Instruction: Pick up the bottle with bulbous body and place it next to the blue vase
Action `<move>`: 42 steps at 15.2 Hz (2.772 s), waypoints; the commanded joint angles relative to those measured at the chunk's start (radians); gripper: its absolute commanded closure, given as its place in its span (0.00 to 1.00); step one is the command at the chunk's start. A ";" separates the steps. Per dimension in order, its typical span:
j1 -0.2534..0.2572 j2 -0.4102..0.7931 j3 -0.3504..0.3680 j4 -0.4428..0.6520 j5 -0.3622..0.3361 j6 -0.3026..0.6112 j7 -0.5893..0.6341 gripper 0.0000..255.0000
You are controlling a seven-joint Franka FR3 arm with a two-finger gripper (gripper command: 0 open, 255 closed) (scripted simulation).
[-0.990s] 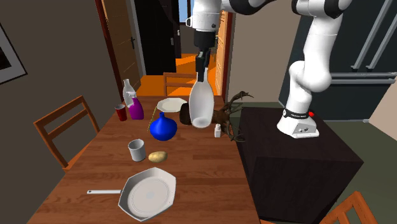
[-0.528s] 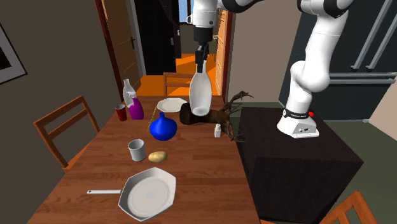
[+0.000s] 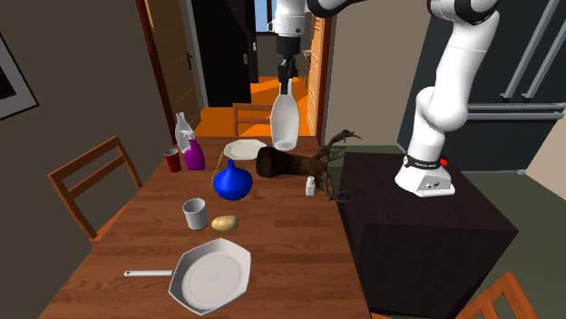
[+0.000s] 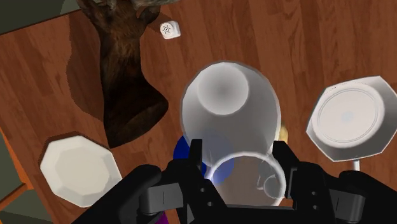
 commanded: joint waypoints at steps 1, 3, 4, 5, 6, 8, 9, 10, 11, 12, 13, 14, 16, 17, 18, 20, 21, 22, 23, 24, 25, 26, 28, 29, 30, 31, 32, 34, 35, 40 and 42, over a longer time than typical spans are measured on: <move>-0.024 -0.001 -0.029 0.001 0.000 -0.001 -0.054 1.00; -0.045 0.007 -0.056 0.010 -0.001 -0.002 -0.101 1.00; -0.055 0.013 -0.068 0.016 -0.002 -0.002 -0.124 1.00; -0.066 0.019 -0.081 0.024 -0.002 -0.003 -0.147 1.00; -0.075 0.025 -0.091 0.031 -0.003 -0.004 -0.166 1.00; -0.075 0.025 -0.091 0.004 -0.003 0.023 -0.166 1.00; -0.075 0.025 -0.091 -0.010 -0.003 0.037 -0.166 1.00; -0.075 0.026 -0.091 -0.023 -0.003 0.050 -0.166 1.00; -0.075 0.026 -0.091 -0.035 -0.003 0.063 -0.165 1.00; -0.075 0.027 -0.091 -0.048 -0.003 0.077 -0.165 1.00; -0.075 0.028 -0.091 -0.060 -0.003 0.090 -0.165 1.00; -0.075 0.030 -0.091 -0.072 -0.003 0.103 -0.165 1.00; -0.075 0.033 -0.090 -0.095 -0.004 0.130 -0.165 1.00; -0.074 0.035 -0.090 -0.106 -0.004 0.143 -0.164 1.00; -0.074 0.037 -0.090 -0.117 -0.004 0.156 -0.164 1.00; -0.074 0.042 -0.090 -0.139 -0.005 0.183 -0.164 1.00; -0.074 0.045 -0.090 -0.149 -0.005 0.196 -0.163 1.00; -0.074 0.048 -0.090 -0.159 -0.005 0.209 -0.163 1.00; -0.074 0.051 -0.090 -0.169 -0.005 0.222 -0.163 1.00; -0.074 0.055 -0.090 -0.179 -0.006 0.235 -0.162 1.00; -0.074 0.058 -0.090 -0.188 -0.006 0.248 -0.162 1.00; -0.074 0.062 -0.090 -0.198 -0.007 0.261 -0.162 1.00; -0.074 0.071 -0.090 -0.216 -0.007 0.288 -0.161 1.00; -0.074 0.075 -0.089 -0.224 -0.008 0.301 -0.160 1.00; -0.074 0.080 -0.089 -0.233 -0.008 0.314 -0.160 1.00; -0.074 0.085 -0.089 -0.241 -0.009 0.327 -0.159 1.00; -0.074 0.090 -0.089 -0.249 -0.010 0.340 -0.159 1.00; -0.074 0.101 -0.089 -0.264 -0.011 0.366 -0.158 1.00; -0.074 0.106 -0.089 -0.272 -0.012 0.379 -0.157 1.00; -0.074 0.138 -0.089 -0.305 -0.016 0.445 -0.154 1.00; -0.074 0.152 -0.089 -0.317 -0.017 0.470 -0.153 1.00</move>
